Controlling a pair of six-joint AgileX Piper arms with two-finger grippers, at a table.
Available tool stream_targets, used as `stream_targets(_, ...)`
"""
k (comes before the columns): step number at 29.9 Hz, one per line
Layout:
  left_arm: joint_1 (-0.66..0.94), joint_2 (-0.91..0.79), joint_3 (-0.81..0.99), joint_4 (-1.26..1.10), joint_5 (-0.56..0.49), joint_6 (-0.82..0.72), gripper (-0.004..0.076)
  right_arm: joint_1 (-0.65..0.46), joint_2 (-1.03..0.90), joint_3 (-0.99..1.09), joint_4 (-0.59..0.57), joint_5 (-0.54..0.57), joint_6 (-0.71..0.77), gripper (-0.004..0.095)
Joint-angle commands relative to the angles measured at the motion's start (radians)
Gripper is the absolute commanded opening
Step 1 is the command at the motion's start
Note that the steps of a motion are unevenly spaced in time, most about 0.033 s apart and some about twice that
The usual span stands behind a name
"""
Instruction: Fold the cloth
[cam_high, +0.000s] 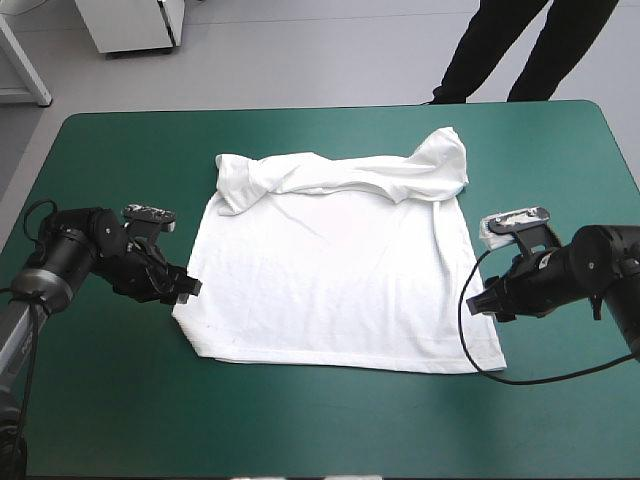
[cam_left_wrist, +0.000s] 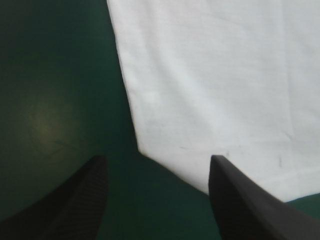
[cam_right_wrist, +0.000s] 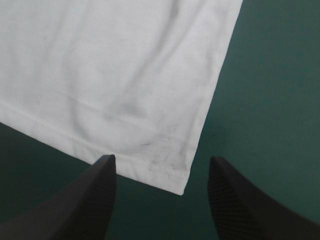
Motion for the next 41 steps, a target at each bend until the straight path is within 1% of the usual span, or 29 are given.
stream_targets(1, -0.001, -0.026, 0.004, -0.003, -0.047, -0.010, 0.0438, 0.015, -0.039, 0.008, -0.020, -0.032, 0.024, 0.0514)
stream_targets(11, -0.001, 0.113, 0.025, -0.034, -0.064, -0.002, 0.0437, 0.015, -0.053, 0.012, -0.039, -0.035, 0.041, 0.0514)
stream_targets(16, -0.001, 0.145, 0.025, -0.073, -0.064, 0.025, 0.0409, 0.015, -0.053, 0.012, -0.039, -0.026, 0.043, 0.0513)
stream_targets(18, -0.001, 0.149, 0.025, -0.078, -0.064, 0.028, 0.0377, 0.015, -0.053, 0.012, -0.045, -0.017, 0.050, 0.0513)
stream_targets(20, -0.001, 0.154, 0.025, -0.078, -0.064, 0.036, 0.0328, 0.015, -0.053, 0.012, -0.073, -0.013, 0.057, 0.0513)
stream_targets(24, -0.001, 0.174, 0.025, -0.080, -0.060, 0.046, 0.0177, 0.015, -0.053, 0.015, -0.144, 0.006, 0.102, 0.0514)
stream_targets(27, -0.001, 0.183, 0.025, -0.085, -0.060, 0.047, 0.0054, 0.015, -0.053, 0.041, -0.146, 0.013, 0.102, 0.0514)
stream_targets(29, -0.001, 0.183, 0.025, -0.087, -0.060, 0.057, -0.0006, 0.015, -0.053, 0.064, -0.148, 0.009, 0.102, 0.0513)
stream_targets(30, -0.001, 0.183, 0.025, -0.087, -0.062, 0.072, -0.0021, 0.015, -0.053, 0.087, -0.152, 0.001, 0.104, 0.0514)
stream_targets(35, -0.001, 0.183, 0.025, -0.090, -0.058, 0.071, -0.0022, 0.015, -0.050, 0.166, -0.173, -0.035, 0.114, 0.0514)
stream_targets(41, -0.001, 0.183, 0.021, -0.110, -0.056, 0.084, -0.0022, 0.015, -0.011, 0.182, -0.158, -0.053, 0.114, 0.0513)
